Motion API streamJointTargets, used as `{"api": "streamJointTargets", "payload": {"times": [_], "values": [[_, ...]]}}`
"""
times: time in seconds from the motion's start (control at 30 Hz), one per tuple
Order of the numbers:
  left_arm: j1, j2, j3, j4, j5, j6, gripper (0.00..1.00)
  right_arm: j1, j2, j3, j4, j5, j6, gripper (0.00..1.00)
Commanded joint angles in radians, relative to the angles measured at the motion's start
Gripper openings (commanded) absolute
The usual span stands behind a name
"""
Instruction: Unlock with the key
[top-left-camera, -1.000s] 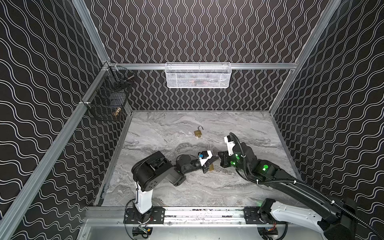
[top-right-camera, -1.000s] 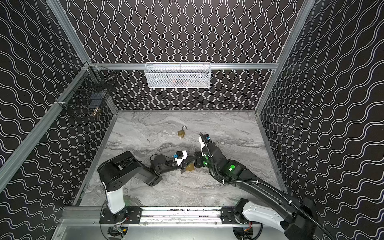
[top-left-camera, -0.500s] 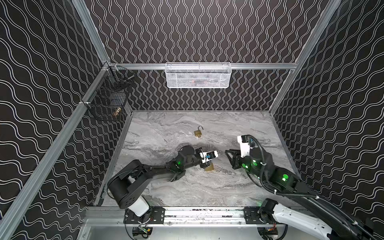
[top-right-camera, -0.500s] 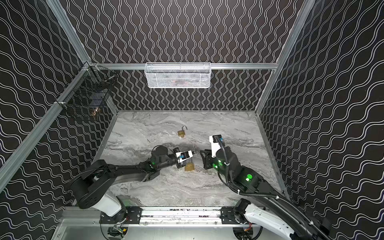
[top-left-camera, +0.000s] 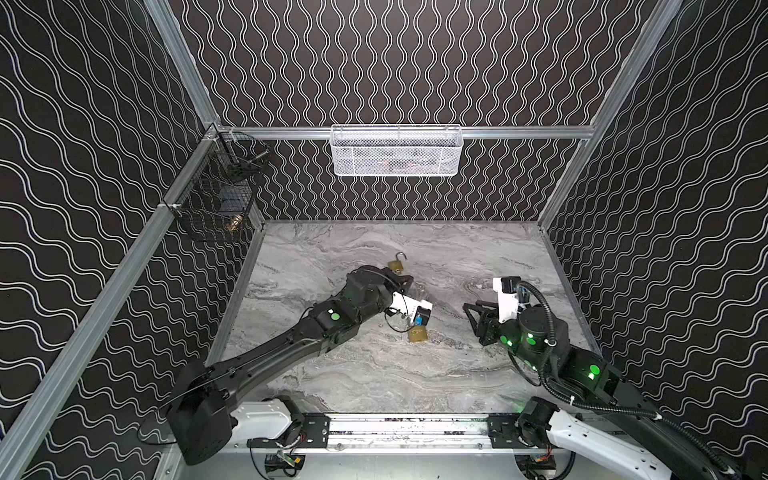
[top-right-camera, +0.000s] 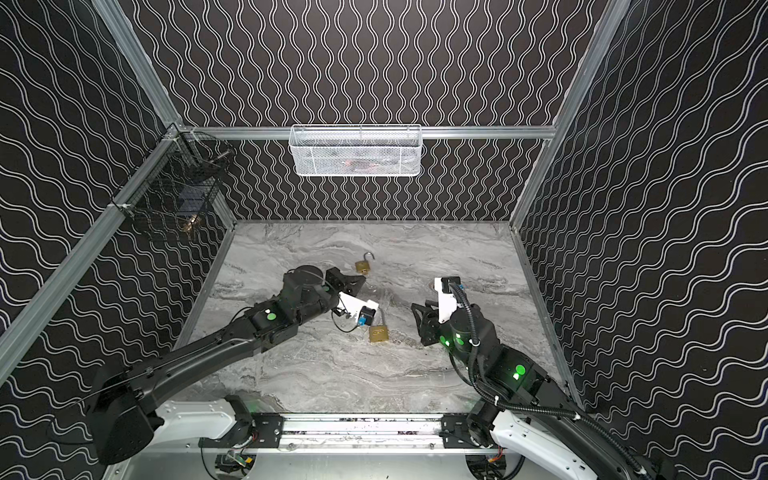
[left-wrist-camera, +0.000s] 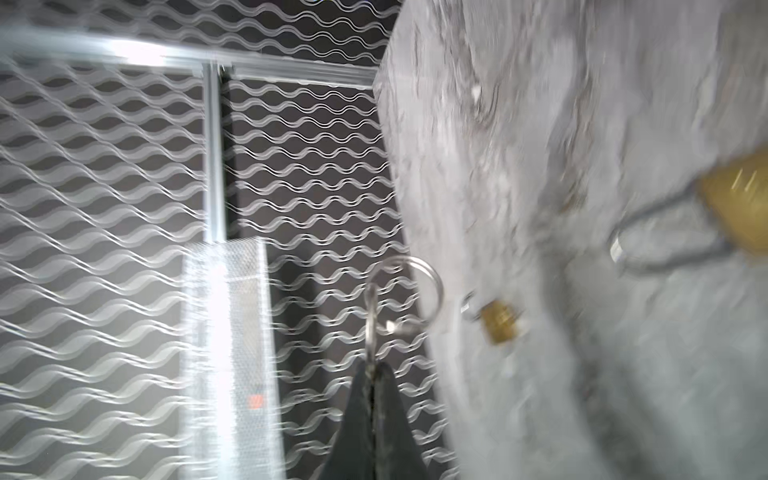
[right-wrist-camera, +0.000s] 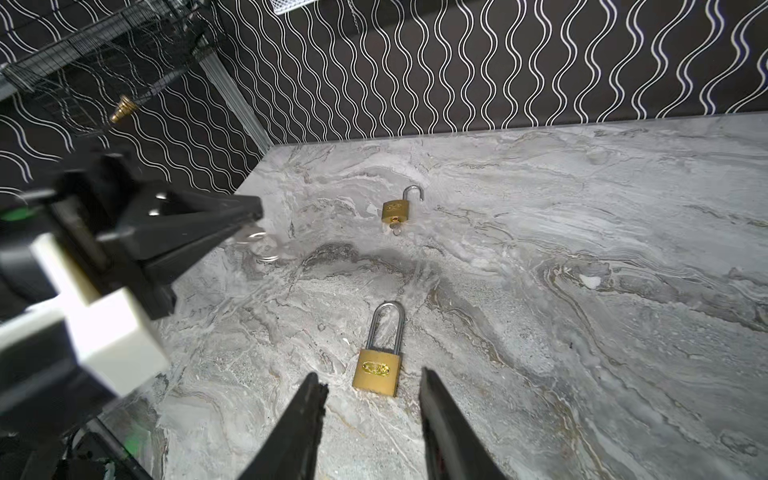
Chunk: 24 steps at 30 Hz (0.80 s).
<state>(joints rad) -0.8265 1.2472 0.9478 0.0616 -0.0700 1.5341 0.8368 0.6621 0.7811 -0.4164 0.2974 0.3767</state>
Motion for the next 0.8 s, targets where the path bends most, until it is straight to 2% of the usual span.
{"api": "streamJointTargets", "payload": {"times": [0.0, 0.07, 0.13, 0.23, 0.37, 0.63, 0.77], "values": [[0.001, -0.033, -0.033, 0.069, -0.075, 0.458, 0.0, 0.001, 0.025, -0.004, 0.124, -0.005, -0.047, 0.41], [-0.001, -0.065, -0.068, 0.152, -0.065, 0.592, 0.0, 0.001, 0.05, -0.007, 0.201, -0.014, -0.07, 0.41], [-0.004, -0.099, -0.12, 0.262, -0.033, 0.653, 0.0, 0.001, 0.078, 0.012, 0.256, -0.042, -0.089, 0.41], [-0.01, -0.143, -0.154, 0.329, -0.026, 0.662, 0.0, 0.001, 0.137, 0.062, 0.299, -0.126, -0.122, 0.41], [-0.041, -0.196, -0.154, 0.327, -0.026, 0.686, 0.0, 0.001, 0.199, 0.119, 0.312, -0.239, -0.165, 0.4], [-0.084, -0.181, -0.078, 0.284, 0.007, 0.744, 0.0, 0.001, 0.189, 0.202, 0.234, -0.3, -0.14, 0.4], [-0.117, -0.158, 0.002, 0.253, 0.02, 0.773, 0.0, 0.001, 0.147, 0.242, 0.187, -0.356, -0.177, 0.42]]}}
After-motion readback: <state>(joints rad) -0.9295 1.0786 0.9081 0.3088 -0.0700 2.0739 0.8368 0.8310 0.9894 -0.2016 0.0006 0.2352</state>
